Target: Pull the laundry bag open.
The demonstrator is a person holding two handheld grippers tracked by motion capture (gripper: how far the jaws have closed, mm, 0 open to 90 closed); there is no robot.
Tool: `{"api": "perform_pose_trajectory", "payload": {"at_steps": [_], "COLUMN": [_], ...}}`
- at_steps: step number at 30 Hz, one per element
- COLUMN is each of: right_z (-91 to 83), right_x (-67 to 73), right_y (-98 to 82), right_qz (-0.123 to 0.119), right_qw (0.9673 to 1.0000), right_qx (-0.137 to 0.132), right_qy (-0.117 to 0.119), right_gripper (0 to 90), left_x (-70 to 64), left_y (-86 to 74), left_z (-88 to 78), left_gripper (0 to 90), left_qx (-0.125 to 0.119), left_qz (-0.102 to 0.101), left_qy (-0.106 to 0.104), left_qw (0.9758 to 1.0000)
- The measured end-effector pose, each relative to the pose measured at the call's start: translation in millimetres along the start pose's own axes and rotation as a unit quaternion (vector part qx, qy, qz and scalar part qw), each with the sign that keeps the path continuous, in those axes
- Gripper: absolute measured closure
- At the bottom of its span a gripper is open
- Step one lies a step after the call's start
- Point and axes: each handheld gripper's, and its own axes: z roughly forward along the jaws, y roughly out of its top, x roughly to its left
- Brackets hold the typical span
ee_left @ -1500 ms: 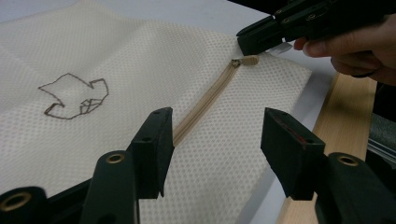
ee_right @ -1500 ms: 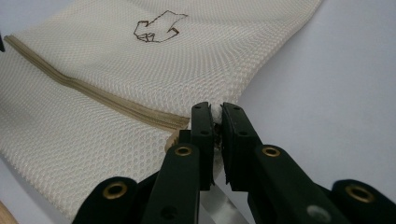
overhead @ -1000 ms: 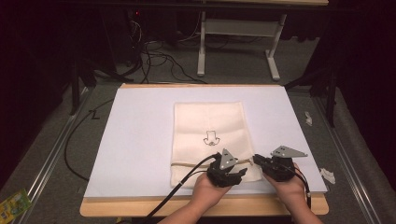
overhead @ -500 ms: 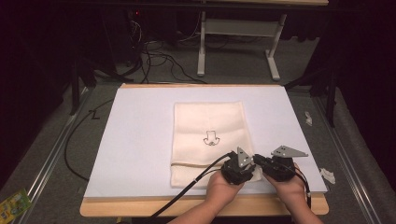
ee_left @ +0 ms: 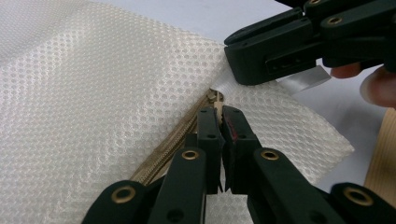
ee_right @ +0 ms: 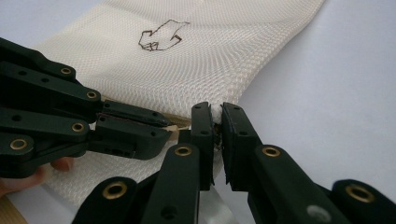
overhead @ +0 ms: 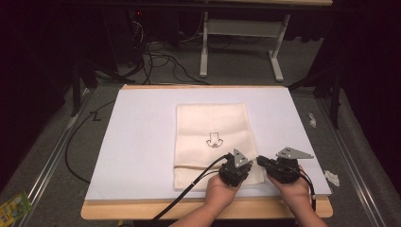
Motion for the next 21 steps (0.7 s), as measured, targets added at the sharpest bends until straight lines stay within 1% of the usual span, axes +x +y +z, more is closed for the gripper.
{"api": "perform_pose_trajectory", "payload": {"at_steps": [2, 5, 7, 9, 11, 12, 16, 19, 21], "right_z": [0.1, -0.4, -0.7, -1.2, -0.8, -0.5, -1.0, -1.3, -0.9], "right_x": [0.3, 0.3, 0.8, 0.6, 0.7, 0.8, 0.5, 0.9, 0.9], "right_y": [-0.1, -0.1, 0.1, 0.3, 0.0, -0.2, -0.3, -0.3, -0.3], "right_qz": [0.0, -0.001, 0.002, 0.004, 0.003, -0.001, -0.002, -0.003, -0.008], "right_qw": [1.0, 1.0, 1.0, 1.0, 1.0, 1.0, 1.0, 1.0, 0.9999], "right_qx": [0.0, -0.003, -0.004, -0.004, -0.003, -0.004, -0.005, -0.006, -0.006], "right_qy": [0.0, 0.001, 0.001, 0.003, 0.004, 0.004, 0.003, 0.003, 0.003], "right_gripper": [85.1, 85.1, 85.2, 85.2, 85.2, 85.2, 85.1, 85.1, 85.1], "left_x": [0.3, 0.4, 0.4, 0.2, 0.1, 0.5, 1.6, 2.1, 2.8], "left_y": [-0.6, -0.7, -0.4, -0.1, 0.3, 0.5, 0.2, -0.2, -0.6], "left_z": [-0.5, -1.1, -1.4, -0.7, 0.5, 1.1, 1.2, 0.0, -0.1], "left_gripper": [87.3, 87.3, 87.0, 85.1, 81.5, 81.3, 87.0, 87.3, 87.4], "left_qx": [-0.002, -0.004, -0.006, -0.009, -0.013, -0.012, -0.011, -0.012, -0.012], "left_qz": [0.004, 0.001, -0.004, -0.006, -0.011, -0.011, -0.006, -0.005, -0.003], "left_qy": [-0.001, -0.002, -0.003, -0.003, -0.003, -0.003, -0.007, -0.009, -0.011], "left_qw": [1.0, 1.0, 1.0, 0.9999, 0.9999, 0.9999, 0.9999, 0.9999, 0.9999]}}
